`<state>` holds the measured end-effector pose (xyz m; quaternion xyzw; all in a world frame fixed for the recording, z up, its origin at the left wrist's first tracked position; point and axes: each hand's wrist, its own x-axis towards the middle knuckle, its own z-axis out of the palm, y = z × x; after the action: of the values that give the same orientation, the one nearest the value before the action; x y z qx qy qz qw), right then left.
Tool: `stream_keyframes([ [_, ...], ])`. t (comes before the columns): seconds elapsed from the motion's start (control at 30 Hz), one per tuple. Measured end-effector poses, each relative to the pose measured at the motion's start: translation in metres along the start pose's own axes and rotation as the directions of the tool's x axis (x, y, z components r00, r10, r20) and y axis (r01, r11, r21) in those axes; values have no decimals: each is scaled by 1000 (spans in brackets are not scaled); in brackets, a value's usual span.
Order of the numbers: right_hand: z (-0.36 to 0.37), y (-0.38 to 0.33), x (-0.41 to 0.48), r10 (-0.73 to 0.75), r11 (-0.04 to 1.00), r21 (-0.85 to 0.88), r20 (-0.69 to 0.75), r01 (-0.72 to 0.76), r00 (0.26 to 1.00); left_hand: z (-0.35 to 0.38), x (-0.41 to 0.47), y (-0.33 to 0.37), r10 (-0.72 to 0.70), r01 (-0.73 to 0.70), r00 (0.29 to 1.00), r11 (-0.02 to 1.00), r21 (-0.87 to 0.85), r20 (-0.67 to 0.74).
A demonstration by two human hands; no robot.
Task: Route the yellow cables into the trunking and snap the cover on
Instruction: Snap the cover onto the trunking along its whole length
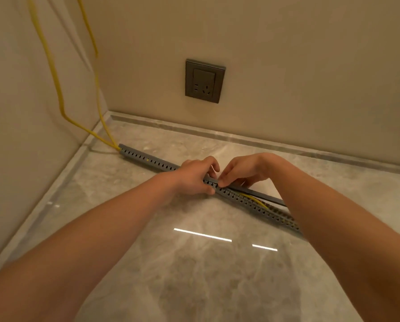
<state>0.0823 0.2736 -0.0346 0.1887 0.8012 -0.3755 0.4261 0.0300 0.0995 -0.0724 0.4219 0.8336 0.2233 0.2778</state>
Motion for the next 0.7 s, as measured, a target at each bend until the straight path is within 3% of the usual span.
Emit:
stream_keyframes([
  [0.2, 5, -5, 2, -63, 997, -52, -13, 62, 998, 4, -5, -1, -36, 34, 997, 999, -32, -62],
  [0.37, 12, -7, 2, -103, 991, -87, -50, 99, 993, 7, -4, -1, -49, 55, 998, 990, 131, -46],
  [0.7, 41, -11, 2, -251, 884, -452, -247, 118, 936, 5, -6, -2, -125, 125, 992, 987, -104, 12],
])
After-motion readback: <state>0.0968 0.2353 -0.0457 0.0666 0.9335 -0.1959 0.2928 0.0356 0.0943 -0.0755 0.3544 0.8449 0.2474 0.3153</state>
